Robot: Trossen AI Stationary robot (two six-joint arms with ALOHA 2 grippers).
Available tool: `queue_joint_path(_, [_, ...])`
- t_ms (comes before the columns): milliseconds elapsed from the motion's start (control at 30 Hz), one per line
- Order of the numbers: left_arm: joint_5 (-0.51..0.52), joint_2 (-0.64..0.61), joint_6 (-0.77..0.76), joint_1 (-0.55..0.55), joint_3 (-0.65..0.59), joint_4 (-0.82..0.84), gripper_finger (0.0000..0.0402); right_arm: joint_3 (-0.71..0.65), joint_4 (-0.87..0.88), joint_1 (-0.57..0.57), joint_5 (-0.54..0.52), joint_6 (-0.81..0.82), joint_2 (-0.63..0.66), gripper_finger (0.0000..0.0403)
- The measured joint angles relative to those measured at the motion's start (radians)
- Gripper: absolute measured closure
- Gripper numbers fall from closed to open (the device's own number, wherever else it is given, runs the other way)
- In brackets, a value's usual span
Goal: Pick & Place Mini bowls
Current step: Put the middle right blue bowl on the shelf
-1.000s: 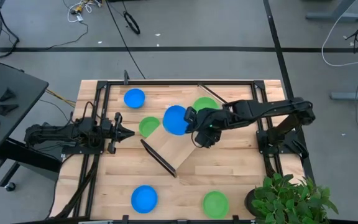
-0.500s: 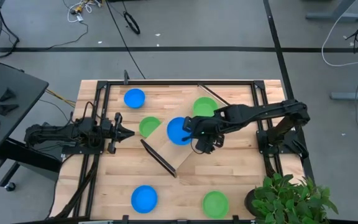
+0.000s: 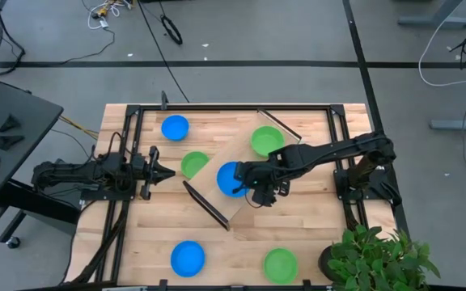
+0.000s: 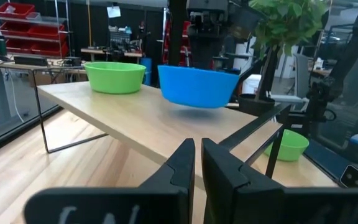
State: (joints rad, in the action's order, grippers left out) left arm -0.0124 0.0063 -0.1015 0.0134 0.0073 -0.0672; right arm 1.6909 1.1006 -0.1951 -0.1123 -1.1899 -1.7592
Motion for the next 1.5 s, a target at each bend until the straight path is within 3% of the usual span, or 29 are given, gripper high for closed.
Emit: queue_joint_path(1500, [0.0, 0.0, 0.0, 0.0, 0.0, 0.001, 0.0369, 0.0, -0.037, 0.015, -0.002, 0.003, -0.026, 0.0403])
